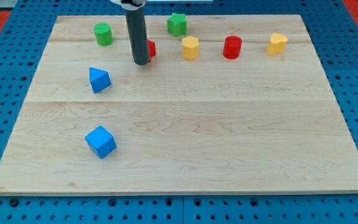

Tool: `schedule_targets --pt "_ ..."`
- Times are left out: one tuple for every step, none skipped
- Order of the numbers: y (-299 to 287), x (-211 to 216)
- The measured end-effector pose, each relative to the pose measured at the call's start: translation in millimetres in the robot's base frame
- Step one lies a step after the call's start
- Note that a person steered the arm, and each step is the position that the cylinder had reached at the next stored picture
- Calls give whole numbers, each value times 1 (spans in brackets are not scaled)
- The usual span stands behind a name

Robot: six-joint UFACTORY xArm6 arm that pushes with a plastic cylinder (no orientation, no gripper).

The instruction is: Point your arm at the blue triangle

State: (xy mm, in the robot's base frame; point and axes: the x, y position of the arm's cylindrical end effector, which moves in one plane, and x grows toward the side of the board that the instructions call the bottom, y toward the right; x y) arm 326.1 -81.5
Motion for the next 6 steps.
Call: schedule_targets --pt "-15 17" --pt "-61 21" --pt "-133 16" --pt "-153 38" --pt "-129 75" --pt "-83 74"
